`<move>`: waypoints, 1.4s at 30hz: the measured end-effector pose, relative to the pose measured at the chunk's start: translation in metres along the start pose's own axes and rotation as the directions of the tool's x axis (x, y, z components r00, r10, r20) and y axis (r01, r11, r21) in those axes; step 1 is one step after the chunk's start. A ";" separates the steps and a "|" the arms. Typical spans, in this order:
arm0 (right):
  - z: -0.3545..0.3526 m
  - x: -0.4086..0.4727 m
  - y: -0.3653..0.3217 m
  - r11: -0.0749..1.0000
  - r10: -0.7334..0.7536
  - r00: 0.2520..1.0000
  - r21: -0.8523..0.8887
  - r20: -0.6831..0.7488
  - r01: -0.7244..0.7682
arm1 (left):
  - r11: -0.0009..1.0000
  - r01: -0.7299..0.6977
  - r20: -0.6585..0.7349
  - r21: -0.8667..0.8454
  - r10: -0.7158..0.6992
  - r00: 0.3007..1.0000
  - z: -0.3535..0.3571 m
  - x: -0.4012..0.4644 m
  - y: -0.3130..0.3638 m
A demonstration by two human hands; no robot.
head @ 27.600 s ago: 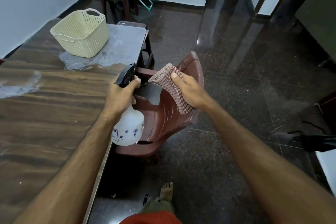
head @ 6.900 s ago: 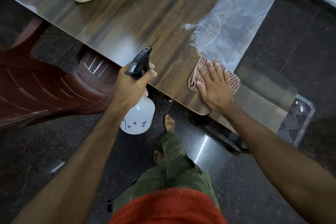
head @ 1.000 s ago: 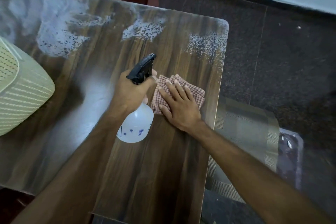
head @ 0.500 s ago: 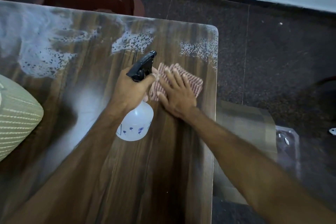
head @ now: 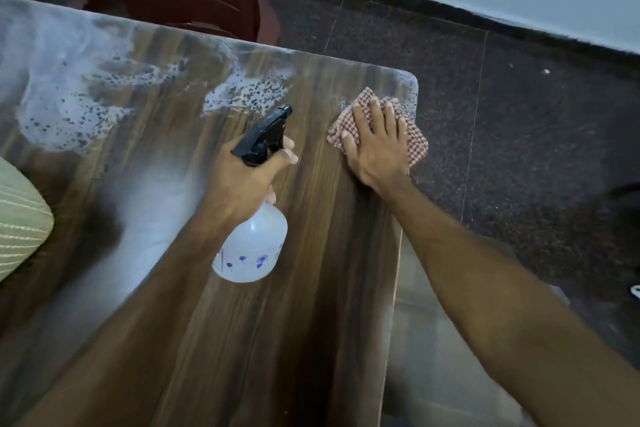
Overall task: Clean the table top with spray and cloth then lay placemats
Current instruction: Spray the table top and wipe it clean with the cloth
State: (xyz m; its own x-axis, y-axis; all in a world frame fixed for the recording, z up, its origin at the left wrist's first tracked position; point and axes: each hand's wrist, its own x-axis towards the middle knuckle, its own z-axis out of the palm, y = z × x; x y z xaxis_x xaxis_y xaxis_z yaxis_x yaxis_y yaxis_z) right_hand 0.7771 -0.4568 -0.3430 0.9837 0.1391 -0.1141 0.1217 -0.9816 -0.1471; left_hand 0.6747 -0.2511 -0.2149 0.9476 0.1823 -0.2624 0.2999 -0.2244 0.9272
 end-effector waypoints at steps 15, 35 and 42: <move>-0.011 0.037 0.044 0.997 -0.073 0.997 0.008 0.009 0.073 | 1.000 0.003 -0.093 0.002 -0.003 0.996 0.008 0.007 0.018; -0.012 0.089 0.038 1.000 0.013 0.998 0.005 -0.068 -0.013 | 0.998 0.055 -0.145 0.014 -0.052 0.988 -0.005 0.025 0.009; -0.002 0.082 -0.038 0.972 -0.233 0.972 -0.014 0.038 0.234 | 0.995 0.099 -0.181 0.018 -0.094 0.979 -0.013 0.024 -0.002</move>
State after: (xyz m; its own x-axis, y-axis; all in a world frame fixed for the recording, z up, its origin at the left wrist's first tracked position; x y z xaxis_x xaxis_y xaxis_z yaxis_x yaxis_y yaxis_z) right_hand 0.8535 -0.4080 -0.3449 0.9224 0.3691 -0.1135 0.3505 -0.9236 -0.1556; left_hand 0.6958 -0.2335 -0.2192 0.8795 0.3727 -0.2958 0.3941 -0.2223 0.8917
